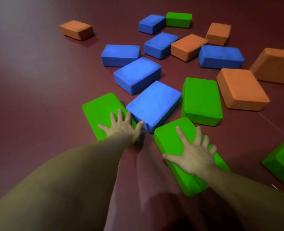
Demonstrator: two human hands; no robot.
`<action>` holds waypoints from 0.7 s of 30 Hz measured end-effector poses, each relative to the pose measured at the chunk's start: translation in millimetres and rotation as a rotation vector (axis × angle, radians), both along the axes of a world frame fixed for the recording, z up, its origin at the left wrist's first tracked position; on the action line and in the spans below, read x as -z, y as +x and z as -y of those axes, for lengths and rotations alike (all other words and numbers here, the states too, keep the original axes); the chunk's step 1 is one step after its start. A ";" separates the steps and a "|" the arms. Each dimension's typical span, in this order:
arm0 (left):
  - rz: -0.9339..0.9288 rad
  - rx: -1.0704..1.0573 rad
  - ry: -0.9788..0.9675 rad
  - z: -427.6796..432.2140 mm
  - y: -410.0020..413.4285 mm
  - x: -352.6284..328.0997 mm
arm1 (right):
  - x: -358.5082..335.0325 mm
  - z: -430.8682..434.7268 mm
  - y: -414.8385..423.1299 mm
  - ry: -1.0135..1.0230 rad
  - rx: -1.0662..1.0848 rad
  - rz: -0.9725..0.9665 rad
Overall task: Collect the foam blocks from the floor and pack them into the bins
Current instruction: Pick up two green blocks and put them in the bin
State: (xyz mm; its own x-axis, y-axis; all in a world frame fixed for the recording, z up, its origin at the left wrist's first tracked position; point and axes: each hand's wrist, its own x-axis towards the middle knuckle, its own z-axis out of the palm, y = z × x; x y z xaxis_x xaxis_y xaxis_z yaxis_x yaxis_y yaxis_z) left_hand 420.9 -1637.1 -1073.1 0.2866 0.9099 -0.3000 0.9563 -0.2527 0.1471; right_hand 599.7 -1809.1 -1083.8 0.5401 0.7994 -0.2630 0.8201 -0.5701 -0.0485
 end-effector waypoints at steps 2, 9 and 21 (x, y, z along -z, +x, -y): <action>-0.004 0.027 0.044 3.7 -3.1 0.4 | -0.8 -0.3 -0.2 0.000 0.000 -0.002; 0.010 0.260 0.235 11.4 -19.0 -8.5 | -4.6 1.7 -2.3 0.008 0.002 0.006; -0.017 -0.192 -0.125 7.7 -30.3 -11.8 | -7.1 0.8 -0.1 -0.020 -0.004 -0.035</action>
State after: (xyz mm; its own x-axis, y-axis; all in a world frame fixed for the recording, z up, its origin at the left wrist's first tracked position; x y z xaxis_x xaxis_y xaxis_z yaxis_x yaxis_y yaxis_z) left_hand 390.7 -1644.8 -1061.3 0.1057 0.9028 -0.4168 0.9877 -0.0467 0.1493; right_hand 599.6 -1810.0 -1076.7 0.5273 0.7960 -0.2973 0.8204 -0.5680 -0.0655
